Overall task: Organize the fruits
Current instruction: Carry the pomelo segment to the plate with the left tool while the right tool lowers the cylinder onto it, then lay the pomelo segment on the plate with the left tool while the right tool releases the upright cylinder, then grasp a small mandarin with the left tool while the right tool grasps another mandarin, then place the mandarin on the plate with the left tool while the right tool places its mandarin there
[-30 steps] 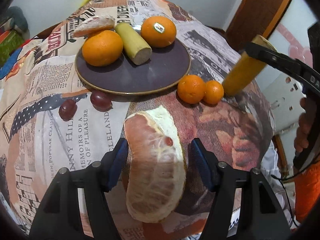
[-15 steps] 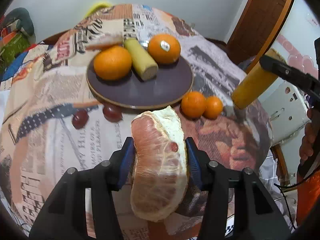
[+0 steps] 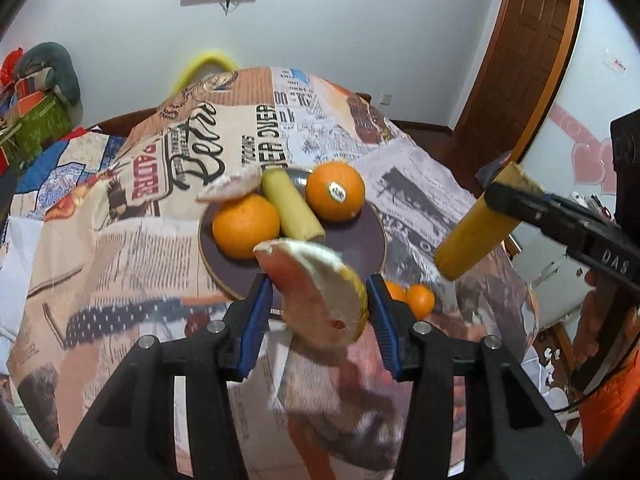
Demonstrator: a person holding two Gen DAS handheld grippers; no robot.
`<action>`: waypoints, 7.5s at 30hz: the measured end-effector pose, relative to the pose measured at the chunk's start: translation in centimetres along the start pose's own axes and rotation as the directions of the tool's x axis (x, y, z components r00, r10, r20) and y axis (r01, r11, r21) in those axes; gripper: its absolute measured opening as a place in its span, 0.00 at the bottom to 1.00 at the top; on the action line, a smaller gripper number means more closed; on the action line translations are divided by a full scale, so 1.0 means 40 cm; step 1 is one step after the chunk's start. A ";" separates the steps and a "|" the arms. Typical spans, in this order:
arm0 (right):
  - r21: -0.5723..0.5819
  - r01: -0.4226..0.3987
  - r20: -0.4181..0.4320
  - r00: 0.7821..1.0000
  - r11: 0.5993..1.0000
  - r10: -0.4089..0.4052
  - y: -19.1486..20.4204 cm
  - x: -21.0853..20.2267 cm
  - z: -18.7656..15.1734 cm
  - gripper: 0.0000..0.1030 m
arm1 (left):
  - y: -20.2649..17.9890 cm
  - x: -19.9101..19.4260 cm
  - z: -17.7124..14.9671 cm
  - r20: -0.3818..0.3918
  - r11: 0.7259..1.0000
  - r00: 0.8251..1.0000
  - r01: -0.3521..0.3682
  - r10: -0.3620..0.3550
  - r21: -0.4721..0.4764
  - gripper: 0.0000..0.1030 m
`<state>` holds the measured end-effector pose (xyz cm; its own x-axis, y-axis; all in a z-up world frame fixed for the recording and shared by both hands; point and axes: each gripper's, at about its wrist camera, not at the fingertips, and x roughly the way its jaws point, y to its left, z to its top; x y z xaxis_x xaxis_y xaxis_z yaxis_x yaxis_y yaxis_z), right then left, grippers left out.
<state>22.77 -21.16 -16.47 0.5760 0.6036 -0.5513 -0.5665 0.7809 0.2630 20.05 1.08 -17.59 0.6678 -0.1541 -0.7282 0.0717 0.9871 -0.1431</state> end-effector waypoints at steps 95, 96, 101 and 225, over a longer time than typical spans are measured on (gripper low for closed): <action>-0.022 -0.071 -0.097 0.993 0.997 0.068 -0.061 0.225 0.024 0.46 | 0.208 0.315 0.253 -0.141 0.999 0.990 0.035 -0.030 0.035 0.41; -0.021 -0.069 -0.095 0.993 0.997 0.067 -0.059 0.222 0.022 0.47 | 0.199 0.320 0.254 -0.148 0.999 0.989 0.030 -0.023 0.046 0.41; -0.033 -0.057 -0.098 0.994 0.998 0.054 -0.060 0.211 0.014 0.47 | 0.179 0.323 0.260 -0.153 0.999 0.988 0.033 -0.026 0.040 0.41; -0.028 0.028 -0.060 0.998 0.999 -0.030 -0.044 0.188 0.013 0.30 | 0.166 0.083 0.018 -0.004 0.996 0.998 -0.068 0.068 -0.054 0.34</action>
<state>28.39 -17.89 -20.67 0.5560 0.5692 -0.6057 -0.5664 0.7928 0.2251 23.28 7.16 -20.49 0.6682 -0.0865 -0.7389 -0.0141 0.9916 -0.1289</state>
